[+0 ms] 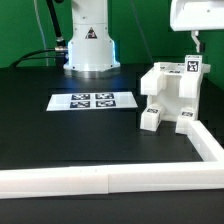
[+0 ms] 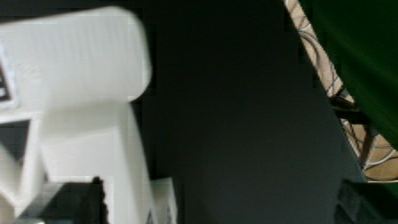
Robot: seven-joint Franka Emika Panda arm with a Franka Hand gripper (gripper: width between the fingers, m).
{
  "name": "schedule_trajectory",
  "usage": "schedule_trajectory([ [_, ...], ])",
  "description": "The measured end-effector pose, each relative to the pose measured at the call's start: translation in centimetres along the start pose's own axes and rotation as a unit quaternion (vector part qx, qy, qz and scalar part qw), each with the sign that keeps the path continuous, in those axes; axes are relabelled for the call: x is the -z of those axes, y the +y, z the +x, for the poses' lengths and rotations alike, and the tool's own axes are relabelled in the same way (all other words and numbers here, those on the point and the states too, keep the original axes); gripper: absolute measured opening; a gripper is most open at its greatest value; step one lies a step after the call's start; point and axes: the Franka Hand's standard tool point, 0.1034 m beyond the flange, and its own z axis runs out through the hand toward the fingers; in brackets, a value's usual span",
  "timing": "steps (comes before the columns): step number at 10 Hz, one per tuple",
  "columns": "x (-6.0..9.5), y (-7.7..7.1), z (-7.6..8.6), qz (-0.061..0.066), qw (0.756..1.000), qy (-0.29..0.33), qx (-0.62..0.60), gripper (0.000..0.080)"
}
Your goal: Assemble chair
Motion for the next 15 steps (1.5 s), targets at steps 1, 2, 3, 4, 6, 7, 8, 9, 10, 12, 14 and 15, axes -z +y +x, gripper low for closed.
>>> schedule_trajectory([
  [1, -0.3, -0.7, 0.2, 0.000, 1.000, 0.002, 0.002, 0.0649],
  [2, -0.7, -1.3, 0.4, 0.000, 1.000, 0.003, 0.002, 0.0649],
  [3, -1.2, -1.9, 0.8, -0.002, 1.000, 0.005, 0.003, 0.0649],
  [4, -1.5, -2.3, 1.0, -0.003, 1.000, 0.006, 0.004, 0.0649],
  [6, -2.3, -2.3, 1.2, -0.006, 1.000, 0.006, 0.005, 0.0649],
  [7, -2.6, -2.1, 1.2, -0.009, 1.000, 0.005, 0.006, 0.0649],
  [8, -2.8, -2.0, 1.1, -0.011, 1.000, 0.005, 0.007, 0.0649],
  [9, -3.3, -1.7, 1.0, -0.013, 1.000, 0.005, 0.007, 0.0649],
  [10, -3.6, -1.4, 1.0, -0.016, 1.000, 0.005, 0.007, 0.0649],
  [12, -3.9, -1.0, 0.9, -0.019, 1.000, 0.004, 0.009, 0.0649],
  [14, -4.1, -0.4, 1.0, -0.022, 1.000, 0.003, 0.019, 0.0649],
  [15, -4.3, -0.1, 1.0, -0.024, 0.999, 0.002, 0.022, 0.0649],
])
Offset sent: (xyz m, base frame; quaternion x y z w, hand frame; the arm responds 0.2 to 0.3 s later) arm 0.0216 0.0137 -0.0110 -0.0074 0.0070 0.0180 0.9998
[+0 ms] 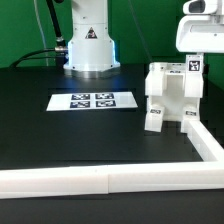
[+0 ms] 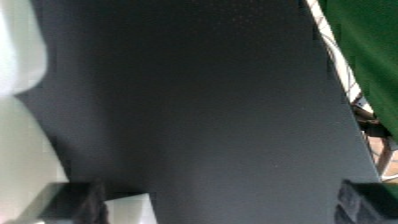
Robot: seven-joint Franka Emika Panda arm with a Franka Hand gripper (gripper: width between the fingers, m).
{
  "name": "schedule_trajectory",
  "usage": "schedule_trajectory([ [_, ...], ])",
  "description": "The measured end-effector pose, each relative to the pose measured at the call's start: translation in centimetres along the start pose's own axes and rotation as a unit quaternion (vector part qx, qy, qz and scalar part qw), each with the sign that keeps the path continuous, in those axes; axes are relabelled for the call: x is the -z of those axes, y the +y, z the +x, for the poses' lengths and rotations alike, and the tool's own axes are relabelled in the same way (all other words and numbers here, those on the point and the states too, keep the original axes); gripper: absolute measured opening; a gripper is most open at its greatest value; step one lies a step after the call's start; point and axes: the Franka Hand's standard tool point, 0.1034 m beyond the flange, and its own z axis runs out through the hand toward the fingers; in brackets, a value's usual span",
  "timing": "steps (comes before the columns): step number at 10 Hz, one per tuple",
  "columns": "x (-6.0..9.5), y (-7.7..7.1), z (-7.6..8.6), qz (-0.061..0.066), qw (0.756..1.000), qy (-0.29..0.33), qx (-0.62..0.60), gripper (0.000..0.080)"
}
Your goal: Assemble chair
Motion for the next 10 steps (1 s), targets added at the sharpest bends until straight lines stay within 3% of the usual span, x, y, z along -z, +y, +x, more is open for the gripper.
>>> schedule_trajectory([
  [10, -0.3, 1.3, 0.8, -0.006, 1.000, -0.001, 0.027, 0.0649],
])
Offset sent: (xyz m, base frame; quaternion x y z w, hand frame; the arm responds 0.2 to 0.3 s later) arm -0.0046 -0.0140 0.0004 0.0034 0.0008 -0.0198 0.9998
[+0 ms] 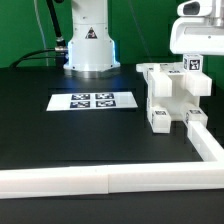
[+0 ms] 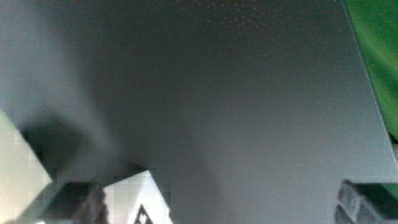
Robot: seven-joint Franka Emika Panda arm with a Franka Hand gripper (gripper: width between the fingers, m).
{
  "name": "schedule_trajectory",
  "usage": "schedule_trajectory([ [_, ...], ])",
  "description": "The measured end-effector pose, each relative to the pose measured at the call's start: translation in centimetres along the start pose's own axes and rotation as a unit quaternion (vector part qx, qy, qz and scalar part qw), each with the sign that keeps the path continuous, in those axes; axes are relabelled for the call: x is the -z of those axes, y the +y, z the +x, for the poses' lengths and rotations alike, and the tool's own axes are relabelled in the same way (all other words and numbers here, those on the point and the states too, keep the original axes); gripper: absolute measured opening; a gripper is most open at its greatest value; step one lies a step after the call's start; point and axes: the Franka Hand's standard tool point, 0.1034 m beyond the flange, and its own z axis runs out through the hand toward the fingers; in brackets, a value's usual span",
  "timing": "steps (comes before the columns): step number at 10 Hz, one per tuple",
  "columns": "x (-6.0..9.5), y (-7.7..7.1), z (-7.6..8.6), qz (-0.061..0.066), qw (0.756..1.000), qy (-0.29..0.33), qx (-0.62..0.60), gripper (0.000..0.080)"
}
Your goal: Assemble chair
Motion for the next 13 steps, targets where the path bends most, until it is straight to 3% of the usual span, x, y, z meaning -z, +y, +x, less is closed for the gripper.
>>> schedule_trajectory([
  [10, -0.2, 2.8, 2.7, -0.006, 0.999, -0.001, 0.040, 0.0649],
  [13, -0.2, 2.8, 2.7, -0.005, 0.999, -0.001, 0.040, 0.0649],
])
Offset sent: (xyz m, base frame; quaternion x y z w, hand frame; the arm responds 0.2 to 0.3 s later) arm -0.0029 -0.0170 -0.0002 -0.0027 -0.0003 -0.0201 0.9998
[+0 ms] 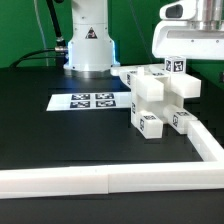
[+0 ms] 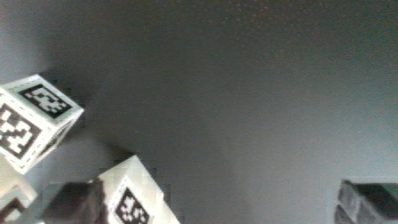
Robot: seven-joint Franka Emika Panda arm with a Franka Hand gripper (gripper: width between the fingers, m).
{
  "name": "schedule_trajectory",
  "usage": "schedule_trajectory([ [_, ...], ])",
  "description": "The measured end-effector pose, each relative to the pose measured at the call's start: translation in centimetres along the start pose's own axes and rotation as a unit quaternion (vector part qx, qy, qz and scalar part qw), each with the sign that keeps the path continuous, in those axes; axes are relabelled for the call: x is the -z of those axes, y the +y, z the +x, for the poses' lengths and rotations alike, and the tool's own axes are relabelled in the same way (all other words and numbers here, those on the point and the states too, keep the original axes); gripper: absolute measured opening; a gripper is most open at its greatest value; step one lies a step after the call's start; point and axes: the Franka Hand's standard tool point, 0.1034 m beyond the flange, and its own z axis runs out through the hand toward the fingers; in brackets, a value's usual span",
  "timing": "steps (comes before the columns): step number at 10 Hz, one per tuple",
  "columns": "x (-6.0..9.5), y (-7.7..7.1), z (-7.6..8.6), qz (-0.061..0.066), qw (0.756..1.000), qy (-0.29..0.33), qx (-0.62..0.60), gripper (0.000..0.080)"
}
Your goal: Assemble chair
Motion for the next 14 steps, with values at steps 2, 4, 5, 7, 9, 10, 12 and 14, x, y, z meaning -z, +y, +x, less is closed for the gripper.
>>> schedule_trajectory([
  [2, 0.0, 0.0, 0.0, 0.000, 1.000, 0.000, 0.000, 0.0649],
  [4, 0.0, 0.7, 0.7, -0.001, 1.000, 0.001, 0.009, 0.0649],
  [5, 0.1, 1.0, 1.0, -0.001, 1.000, 0.002, 0.007, 0.0649],
  [7, 0.1, 1.4, 1.5, -0.001, 1.000, 0.002, 0.009, 0.0649],
  [9, 0.0, 2.1, 2.1, -0.002, 1.000, 0.002, 0.016, 0.0649],
  [10, 0.0, 2.7, 2.6, -0.002, 1.000, 0.002, 0.023, 0.0649],
  [12, 0.2, 3.2, 3.3, -0.002, 1.000, 0.003, 0.027, 0.0649],
  [14, 0.4, 3.5, 4.0, 0.000, 0.999, 0.006, 0.032, 0.0649],
])
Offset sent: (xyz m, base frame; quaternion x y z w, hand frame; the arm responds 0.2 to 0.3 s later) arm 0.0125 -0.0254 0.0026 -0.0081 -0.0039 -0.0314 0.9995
